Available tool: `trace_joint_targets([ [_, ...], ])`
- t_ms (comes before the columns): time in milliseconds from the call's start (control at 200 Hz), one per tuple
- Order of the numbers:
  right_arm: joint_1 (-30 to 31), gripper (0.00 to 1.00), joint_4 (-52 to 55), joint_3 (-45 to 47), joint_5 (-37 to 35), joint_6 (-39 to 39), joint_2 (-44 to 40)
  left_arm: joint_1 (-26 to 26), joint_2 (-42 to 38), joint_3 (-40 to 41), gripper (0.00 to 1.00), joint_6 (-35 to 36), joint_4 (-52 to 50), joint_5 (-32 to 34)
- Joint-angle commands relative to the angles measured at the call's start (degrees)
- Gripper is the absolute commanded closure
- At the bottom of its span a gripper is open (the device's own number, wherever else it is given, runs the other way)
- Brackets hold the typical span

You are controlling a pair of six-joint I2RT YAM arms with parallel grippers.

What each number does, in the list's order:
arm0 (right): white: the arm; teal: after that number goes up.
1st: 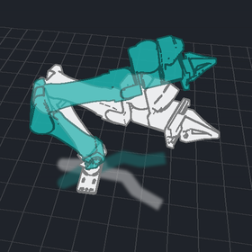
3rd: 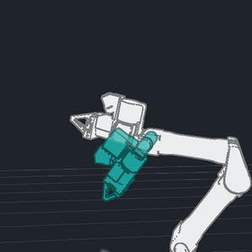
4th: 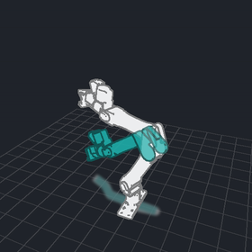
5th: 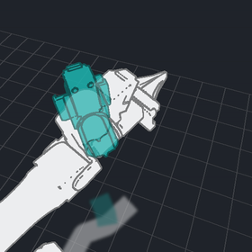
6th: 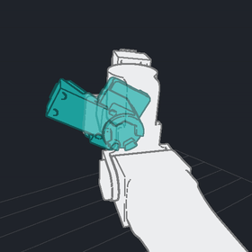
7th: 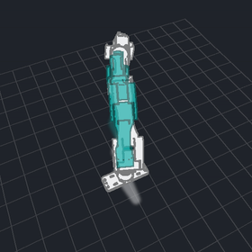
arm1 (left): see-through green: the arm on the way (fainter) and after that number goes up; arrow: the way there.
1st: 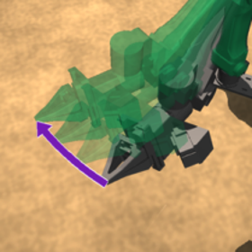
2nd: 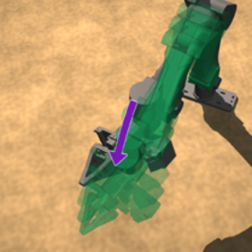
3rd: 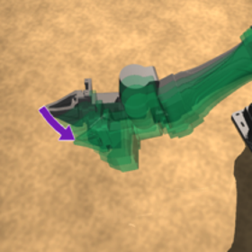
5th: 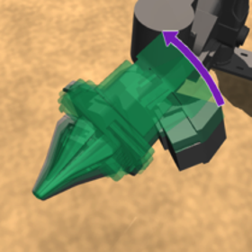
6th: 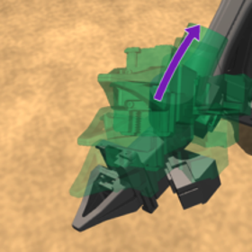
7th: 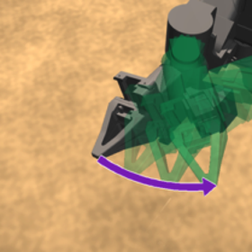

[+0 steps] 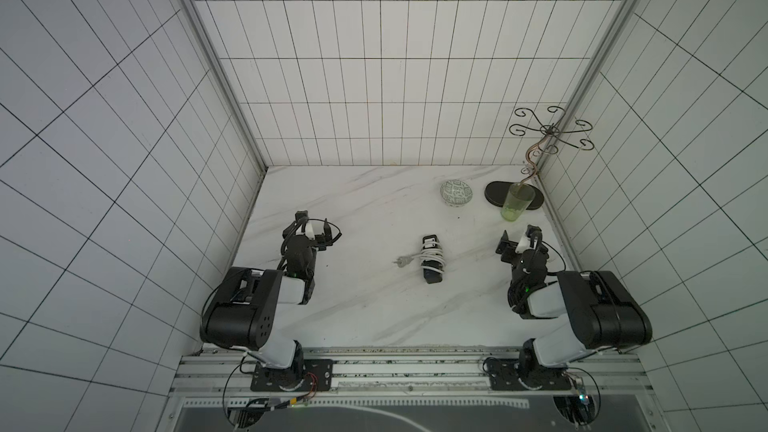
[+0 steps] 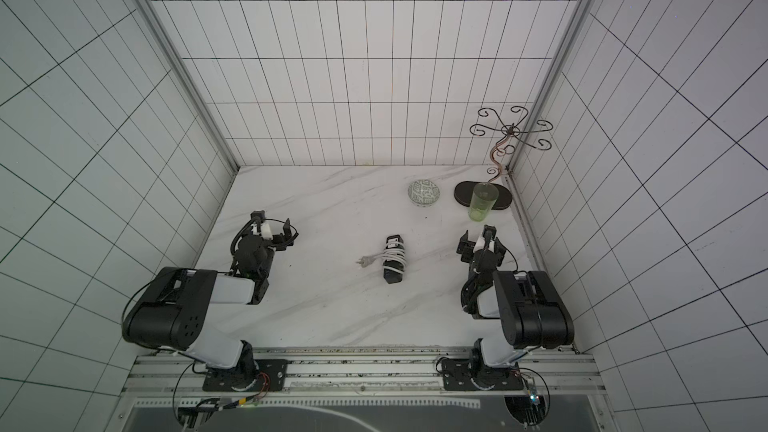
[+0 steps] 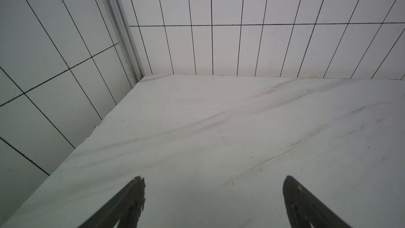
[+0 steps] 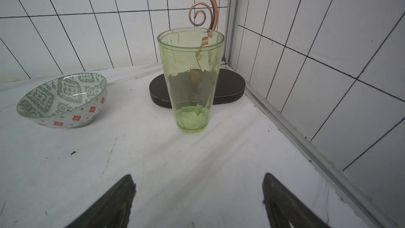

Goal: Unwrap the cord wrapped around the power strip
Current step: Pick up the power strip from the center of the board.

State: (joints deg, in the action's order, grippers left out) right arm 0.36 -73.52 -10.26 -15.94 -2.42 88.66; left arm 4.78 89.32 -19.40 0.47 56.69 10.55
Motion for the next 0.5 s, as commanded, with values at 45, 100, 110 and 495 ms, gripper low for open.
trace_joint_targets([
  [45, -0.4, 0.07, -1.0, -3.1, -0.1, 0.2, 0.1, 0.1, 0.8, -0.8, 0.03, 0.8, 0.8, 0.4],
  [100, -0.4, 0.06, -1.0, -3.1, -0.1, 0.2, 0.1, 0.1, 0.9, -0.8, 0.03, 0.7, 0.8, 0.4],
  [110, -0.4, 0.06, -1.0, -3.2, -0.1, 0.2, 0.1, 0.1, 0.9, -0.8, 0.03, 0.7, 0.8, 0.4],
  [495, -0.4, 0.10, -1.0, -3.1, -0.1, 0.2, 0.1, 0.1, 0.9, -0.8, 0.03, 0.7, 0.9, 0.4],
])
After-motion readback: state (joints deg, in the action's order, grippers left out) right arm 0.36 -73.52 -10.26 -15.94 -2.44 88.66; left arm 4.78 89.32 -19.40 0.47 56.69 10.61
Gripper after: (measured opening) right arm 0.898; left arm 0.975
